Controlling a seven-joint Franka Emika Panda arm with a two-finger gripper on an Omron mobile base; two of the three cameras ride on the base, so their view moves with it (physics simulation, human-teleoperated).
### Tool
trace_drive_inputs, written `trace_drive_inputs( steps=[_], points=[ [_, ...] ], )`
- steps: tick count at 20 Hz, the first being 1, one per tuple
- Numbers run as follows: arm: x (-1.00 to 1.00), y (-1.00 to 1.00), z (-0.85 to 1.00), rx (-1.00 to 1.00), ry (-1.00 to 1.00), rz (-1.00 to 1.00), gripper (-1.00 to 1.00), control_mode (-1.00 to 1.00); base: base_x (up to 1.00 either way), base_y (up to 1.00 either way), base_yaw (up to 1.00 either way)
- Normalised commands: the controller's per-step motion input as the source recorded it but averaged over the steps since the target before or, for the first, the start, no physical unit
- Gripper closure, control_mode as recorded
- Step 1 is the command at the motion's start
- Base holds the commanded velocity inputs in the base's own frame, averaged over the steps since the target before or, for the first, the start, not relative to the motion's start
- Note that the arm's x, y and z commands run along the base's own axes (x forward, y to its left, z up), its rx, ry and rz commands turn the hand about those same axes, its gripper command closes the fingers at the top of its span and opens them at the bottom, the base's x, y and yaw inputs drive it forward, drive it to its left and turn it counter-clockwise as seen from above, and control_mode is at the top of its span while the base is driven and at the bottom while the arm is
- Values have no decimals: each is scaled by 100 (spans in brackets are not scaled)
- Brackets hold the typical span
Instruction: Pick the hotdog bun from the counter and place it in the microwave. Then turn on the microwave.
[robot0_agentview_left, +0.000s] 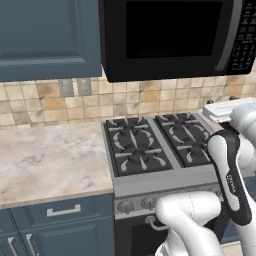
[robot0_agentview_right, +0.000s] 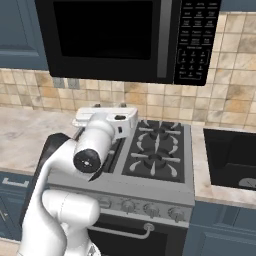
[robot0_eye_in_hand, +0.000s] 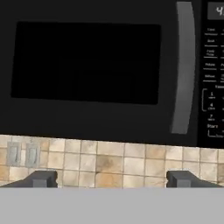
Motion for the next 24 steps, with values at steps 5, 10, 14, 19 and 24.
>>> trace_drive_inputs(
  steps=[5, 10, 14, 19, 24],
  points=[
    [0, -40, 43, 0, -44, 0, -100, -100, 0, 0, 0],
    [7, -6, 84, 0, -16, -1, -100, -100, 0, 0, 0],
    [4, -7, 97, 0, -8, -1, -100, -100, 0, 0, 0],
    [0, -12, 90, 0, -3, 0, -100, -100, 0, 0, 0],
    [0, -20, 85, 0, 0, 0, -100, -100, 0, 0, 0]
  ],
)
